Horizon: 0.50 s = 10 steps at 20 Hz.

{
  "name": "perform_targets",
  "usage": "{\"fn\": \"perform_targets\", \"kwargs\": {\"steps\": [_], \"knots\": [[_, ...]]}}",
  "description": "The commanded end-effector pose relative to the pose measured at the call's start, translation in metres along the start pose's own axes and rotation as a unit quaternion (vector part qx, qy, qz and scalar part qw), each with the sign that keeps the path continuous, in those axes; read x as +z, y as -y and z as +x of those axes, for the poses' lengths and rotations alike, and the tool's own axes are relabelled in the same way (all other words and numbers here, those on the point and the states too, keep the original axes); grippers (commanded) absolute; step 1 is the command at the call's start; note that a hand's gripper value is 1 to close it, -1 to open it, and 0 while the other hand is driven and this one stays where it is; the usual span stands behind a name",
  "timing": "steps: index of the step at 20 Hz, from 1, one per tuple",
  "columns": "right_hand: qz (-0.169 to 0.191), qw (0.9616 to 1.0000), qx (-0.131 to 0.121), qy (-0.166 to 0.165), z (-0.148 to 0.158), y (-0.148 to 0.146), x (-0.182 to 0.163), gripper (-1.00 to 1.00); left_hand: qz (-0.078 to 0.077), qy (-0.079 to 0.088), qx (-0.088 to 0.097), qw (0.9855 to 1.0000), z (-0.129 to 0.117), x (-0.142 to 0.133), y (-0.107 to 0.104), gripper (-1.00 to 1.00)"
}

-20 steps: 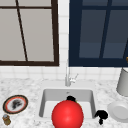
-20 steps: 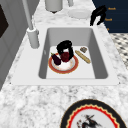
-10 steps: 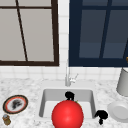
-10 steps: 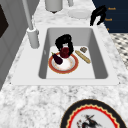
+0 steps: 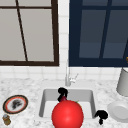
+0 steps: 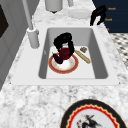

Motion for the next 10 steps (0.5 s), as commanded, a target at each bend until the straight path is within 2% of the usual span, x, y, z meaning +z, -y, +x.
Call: {"fn": "perform_targets", "kwargs": {"steps": [1,10], "knots": [[0.0,1.0,0.0,0.0,0.0,0.0,0.0,0.0,0.016,0.0,0.022,0.9996,0.02,0.025,-0.015,1.0],[0.0,1.0,0.0,0.0,0.0,0.0,0.0,0.0,0.015,0.007,0.027,0.9995,0.061,0.09,-0.039,1.0]]}}
